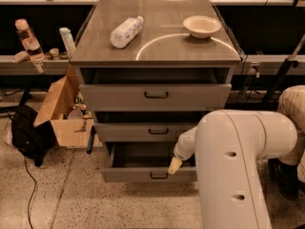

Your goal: Open bottom drawer

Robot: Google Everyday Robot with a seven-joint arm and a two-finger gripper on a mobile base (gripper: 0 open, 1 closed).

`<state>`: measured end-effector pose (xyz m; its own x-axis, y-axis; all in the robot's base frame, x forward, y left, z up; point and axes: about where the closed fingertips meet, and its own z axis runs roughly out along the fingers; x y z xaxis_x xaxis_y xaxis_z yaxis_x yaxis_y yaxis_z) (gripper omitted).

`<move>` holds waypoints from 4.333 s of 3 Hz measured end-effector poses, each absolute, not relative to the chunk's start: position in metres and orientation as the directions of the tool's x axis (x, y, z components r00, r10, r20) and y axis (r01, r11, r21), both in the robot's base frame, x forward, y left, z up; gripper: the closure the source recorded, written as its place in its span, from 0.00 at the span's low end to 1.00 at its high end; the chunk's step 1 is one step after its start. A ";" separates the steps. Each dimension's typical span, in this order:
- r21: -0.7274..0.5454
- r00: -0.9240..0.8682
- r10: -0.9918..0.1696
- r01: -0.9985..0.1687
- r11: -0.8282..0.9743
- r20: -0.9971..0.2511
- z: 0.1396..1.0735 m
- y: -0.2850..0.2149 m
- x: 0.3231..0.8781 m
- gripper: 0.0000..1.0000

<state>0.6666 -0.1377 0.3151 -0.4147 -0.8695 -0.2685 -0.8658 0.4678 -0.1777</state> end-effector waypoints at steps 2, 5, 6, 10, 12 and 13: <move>-0.178 -0.415 -0.869 -0.866 0.468 -0.269 0.315 -0.138 0.667 0.50; -0.199 -0.410 -0.853 -0.852 0.484 -0.323 0.284 -0.131 0.680 1.00; -0.187 -0.416 -0.846 -0.850 0.492 -0.334 0.265 -0.128 0.683 1.00; -0.112 -0.421 -0.854 -0.875 0.471 -0.304 0.192 -0.111 0.679 1.00; -0.046 -0.451 -0.855 -0.878 0.476 -0.255 0.167 -0.128 0.643 1.00; -0.023 -0.479 -0.845 -0.867 0.498 -0.239 0.163 -0.139 0.622 1.00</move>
Offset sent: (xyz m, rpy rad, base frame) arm 0.0000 0.0000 0.0000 0.0000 0.0000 0.0000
